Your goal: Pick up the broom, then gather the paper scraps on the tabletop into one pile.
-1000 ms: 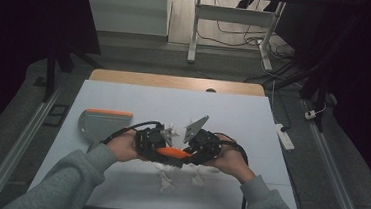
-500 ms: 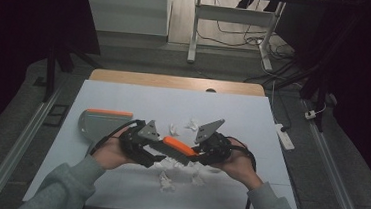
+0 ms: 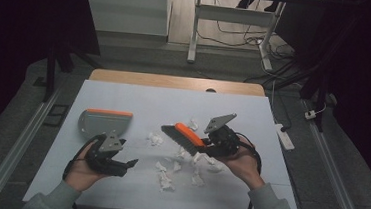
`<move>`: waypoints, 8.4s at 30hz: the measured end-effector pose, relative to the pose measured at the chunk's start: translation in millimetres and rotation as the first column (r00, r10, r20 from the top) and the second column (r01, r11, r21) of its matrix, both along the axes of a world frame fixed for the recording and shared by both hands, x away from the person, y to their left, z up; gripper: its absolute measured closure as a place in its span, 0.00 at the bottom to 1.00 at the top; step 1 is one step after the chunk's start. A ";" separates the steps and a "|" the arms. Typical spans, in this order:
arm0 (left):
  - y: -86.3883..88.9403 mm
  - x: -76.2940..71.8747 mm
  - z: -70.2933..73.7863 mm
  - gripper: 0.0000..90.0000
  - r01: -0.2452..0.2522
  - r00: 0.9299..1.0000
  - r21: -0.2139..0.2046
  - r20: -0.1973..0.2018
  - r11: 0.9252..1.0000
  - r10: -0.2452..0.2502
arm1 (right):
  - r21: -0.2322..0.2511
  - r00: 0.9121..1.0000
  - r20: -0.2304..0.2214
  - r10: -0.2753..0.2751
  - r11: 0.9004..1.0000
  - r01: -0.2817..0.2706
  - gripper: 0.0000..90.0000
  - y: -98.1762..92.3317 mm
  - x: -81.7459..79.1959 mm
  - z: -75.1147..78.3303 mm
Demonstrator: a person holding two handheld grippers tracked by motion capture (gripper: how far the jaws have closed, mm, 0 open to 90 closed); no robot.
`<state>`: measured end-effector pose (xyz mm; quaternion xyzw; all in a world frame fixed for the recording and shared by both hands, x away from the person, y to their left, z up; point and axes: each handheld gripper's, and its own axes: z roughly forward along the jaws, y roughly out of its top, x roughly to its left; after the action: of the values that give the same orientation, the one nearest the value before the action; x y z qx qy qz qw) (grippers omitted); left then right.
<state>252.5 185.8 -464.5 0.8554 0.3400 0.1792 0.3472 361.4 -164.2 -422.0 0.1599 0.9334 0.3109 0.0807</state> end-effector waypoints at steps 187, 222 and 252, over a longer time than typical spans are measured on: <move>41.7 -10.1 -28.2 0.28 -0.101 0.994 -0.091 -0.053 0.991 0.097 | -0.360 0.894 -0.305 -0.329 0.909 0.211 0.78 77.9 21.5 -24.6; 41.2 -10.0 -29.2 0.28 -0.097 0.994 -0.079 -0.055 0.992 0.093 | -0.182 0.837 -0.361 -0.410 0.912 0.368 0.78 67.9 70.5 2.0; 38.5 -9.5 -30.5 0.28 -0.079 0.996 -0.063 -0.056 0.995 0.076 | -0.307 0.762 -0.395 -0.513 0.856 0.417 0.78 50.7 111.2 -19.5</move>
<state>243.1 224.3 -495.0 0.8342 0.3879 0.1582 0.3585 472.6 -113.5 -441.5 0.4476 0.8819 0.1378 -0.0536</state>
